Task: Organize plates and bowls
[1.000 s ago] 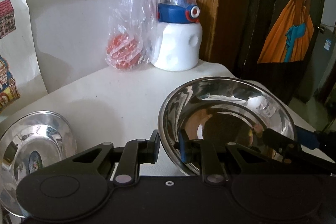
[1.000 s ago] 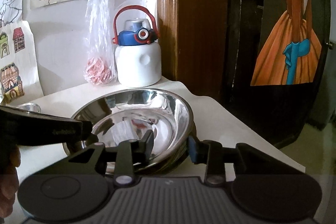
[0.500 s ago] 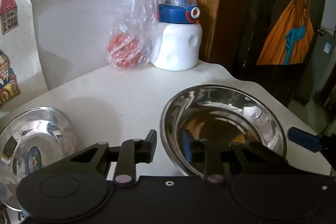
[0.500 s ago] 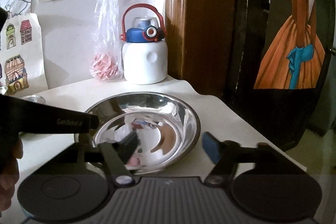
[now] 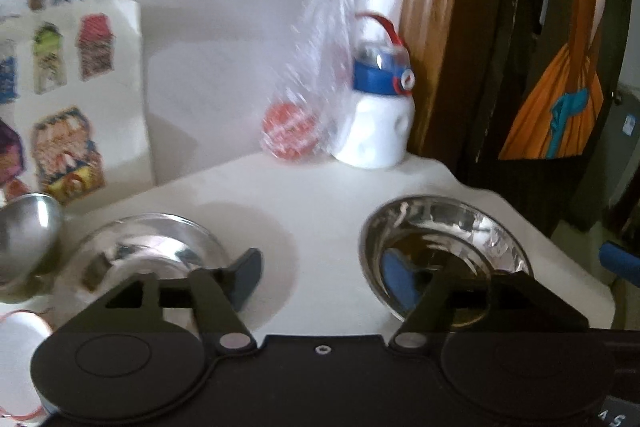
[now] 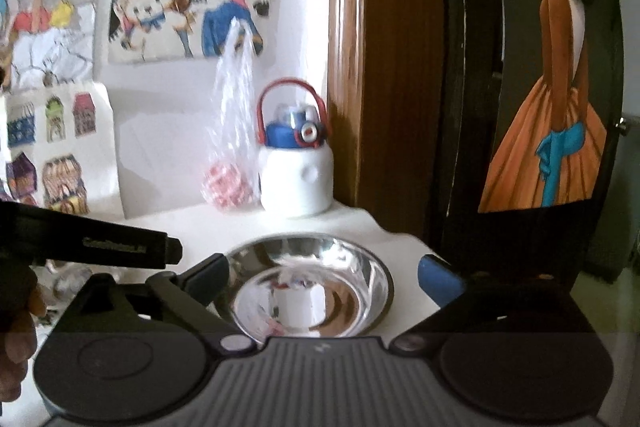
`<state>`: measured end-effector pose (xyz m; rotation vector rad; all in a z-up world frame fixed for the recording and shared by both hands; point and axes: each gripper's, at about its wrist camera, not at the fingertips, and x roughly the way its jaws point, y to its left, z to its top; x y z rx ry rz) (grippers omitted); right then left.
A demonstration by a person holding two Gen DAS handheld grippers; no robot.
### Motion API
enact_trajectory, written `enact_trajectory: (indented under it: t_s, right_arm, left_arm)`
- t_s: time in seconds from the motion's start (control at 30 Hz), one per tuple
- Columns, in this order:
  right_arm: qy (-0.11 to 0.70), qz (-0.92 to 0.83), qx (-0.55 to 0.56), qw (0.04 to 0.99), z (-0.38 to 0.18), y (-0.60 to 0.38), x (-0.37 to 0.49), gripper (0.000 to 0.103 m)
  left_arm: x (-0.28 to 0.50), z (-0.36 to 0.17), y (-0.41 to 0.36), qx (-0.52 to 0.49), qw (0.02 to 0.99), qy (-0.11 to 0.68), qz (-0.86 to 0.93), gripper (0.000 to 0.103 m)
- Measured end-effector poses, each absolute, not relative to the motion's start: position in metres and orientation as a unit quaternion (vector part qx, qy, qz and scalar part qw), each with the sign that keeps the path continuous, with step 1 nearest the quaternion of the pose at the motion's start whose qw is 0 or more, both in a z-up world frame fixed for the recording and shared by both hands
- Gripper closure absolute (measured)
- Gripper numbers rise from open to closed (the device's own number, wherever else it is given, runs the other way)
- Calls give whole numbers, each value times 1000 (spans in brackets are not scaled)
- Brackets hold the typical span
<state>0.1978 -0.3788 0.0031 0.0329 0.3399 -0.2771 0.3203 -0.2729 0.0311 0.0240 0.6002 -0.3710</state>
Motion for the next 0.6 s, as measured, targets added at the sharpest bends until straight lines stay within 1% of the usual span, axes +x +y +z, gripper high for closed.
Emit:
enact_trajectory:
  t_s: [0.1,0.2,0.3,0.47,0.6]
  right_arm:
    - [153,-135,17,979,16,-366,189,0]
    - [139,-126,20,982,29,-352,181,0]
    - [124,-113,22,986,40,-335,175,0]
    - [108,-85,32,990,49,-311,174,0]
    - [111,-63,42,991,47,-294,180,0]
  left_arm:
    - [310,47,-251,1,946,274,-172,11]
    - [301,62,-226,-8,954,255,-159,4]
    - [296,75,-198,-16,960,241,-145,1]
    - [295,88,-153,-19,964,236,-123,1]
    - [306,94,-126,11,964,241,-115,1]
